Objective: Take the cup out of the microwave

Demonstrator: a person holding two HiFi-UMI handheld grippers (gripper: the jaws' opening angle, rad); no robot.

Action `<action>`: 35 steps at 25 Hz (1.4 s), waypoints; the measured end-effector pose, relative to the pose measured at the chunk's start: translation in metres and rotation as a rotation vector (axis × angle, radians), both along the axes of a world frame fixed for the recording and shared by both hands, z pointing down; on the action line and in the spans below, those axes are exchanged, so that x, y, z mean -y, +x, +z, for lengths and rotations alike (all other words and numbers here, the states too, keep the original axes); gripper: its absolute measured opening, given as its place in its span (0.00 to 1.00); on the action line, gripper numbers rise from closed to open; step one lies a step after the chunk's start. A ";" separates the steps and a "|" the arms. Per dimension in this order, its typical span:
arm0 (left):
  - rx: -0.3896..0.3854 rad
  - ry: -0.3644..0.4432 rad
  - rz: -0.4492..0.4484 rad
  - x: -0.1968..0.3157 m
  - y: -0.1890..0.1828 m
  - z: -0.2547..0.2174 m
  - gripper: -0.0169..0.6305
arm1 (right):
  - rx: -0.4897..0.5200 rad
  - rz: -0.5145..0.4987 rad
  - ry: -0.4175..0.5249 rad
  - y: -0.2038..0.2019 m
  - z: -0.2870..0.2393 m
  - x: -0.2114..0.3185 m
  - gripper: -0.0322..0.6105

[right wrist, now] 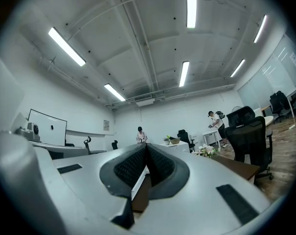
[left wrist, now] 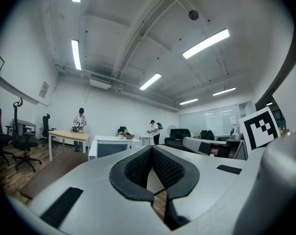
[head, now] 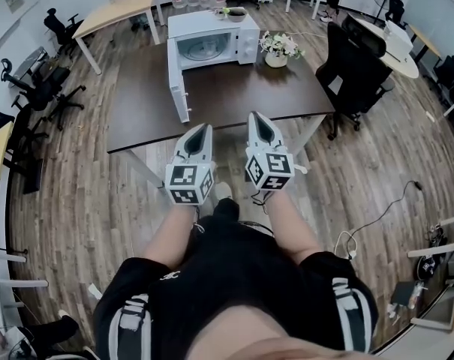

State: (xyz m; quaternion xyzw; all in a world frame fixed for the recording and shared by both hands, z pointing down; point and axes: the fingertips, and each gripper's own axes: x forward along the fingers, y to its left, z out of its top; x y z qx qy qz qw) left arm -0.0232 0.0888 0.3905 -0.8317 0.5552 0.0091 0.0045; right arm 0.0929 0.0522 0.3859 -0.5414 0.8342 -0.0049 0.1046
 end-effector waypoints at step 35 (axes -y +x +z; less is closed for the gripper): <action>-0.052 -0.142 -0.182 0.504 -0.059 0.019 0.03 | -0.072 -0.159 -0.120 -0.072 0.036 0.523 0.05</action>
